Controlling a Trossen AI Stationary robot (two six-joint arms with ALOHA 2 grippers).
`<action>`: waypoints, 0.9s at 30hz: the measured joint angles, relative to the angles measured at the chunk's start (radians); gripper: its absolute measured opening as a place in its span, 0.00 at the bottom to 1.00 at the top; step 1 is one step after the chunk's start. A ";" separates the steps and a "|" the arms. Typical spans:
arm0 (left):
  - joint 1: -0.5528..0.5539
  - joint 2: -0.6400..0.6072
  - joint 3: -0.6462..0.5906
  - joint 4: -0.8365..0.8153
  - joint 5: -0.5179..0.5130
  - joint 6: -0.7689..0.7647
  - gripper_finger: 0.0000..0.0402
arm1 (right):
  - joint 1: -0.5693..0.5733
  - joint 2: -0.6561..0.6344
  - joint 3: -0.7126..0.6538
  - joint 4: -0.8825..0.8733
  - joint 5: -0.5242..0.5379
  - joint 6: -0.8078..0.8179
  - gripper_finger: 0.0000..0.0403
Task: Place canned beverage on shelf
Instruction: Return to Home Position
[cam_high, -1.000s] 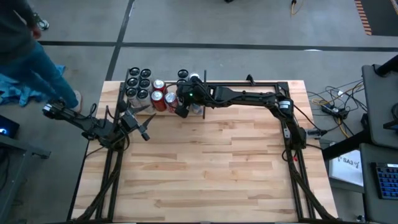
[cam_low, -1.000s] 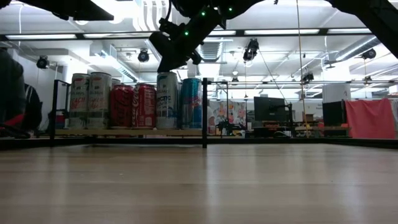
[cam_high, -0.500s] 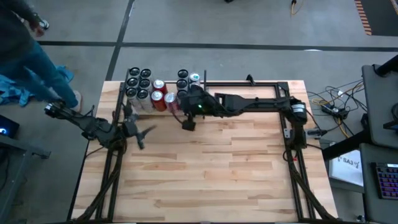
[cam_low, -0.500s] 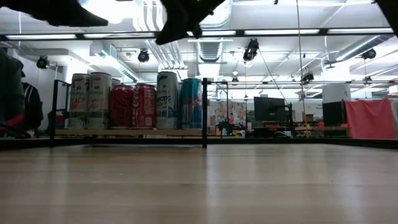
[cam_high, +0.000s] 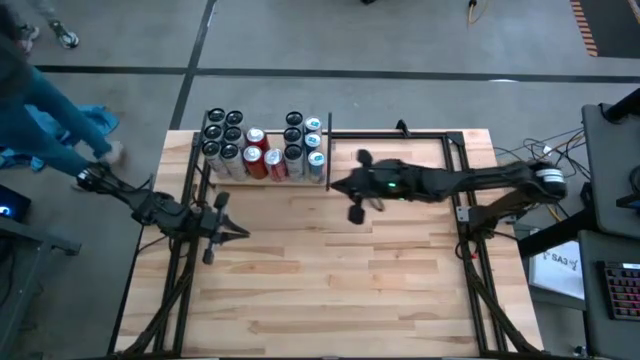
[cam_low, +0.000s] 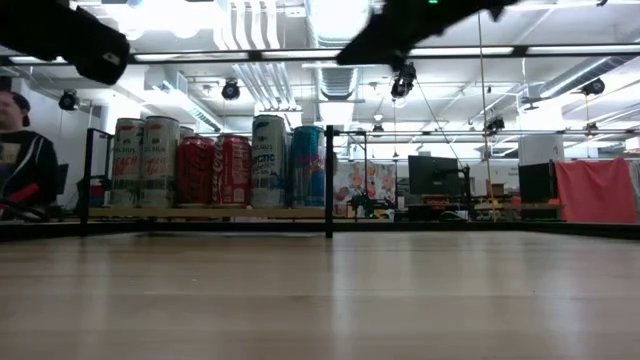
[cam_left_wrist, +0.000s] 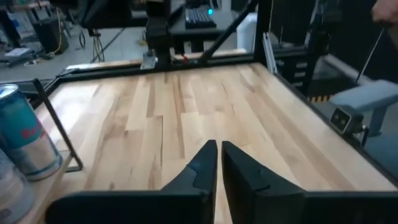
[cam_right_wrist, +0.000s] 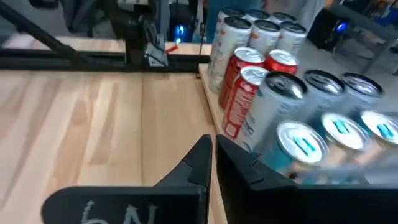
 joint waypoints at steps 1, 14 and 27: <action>0.000 -0.009 -0.023 0.033 0.000 -0.002 0.01 | 0.000 -0.041 -0.047 0.027 0.000 0.008 0.03; 0.000 -0.277 -0.116 0.082 -0.002 0.078 0.00 | 0.004 -0.471 -0.479 0.147 0.010 0.082 0.03; 0.004 -0.365 -0.320 0.347 -0.021 0.114 0.00 | 0.001 -0.798 -0.759 0.271 -0.016 0.116 0.03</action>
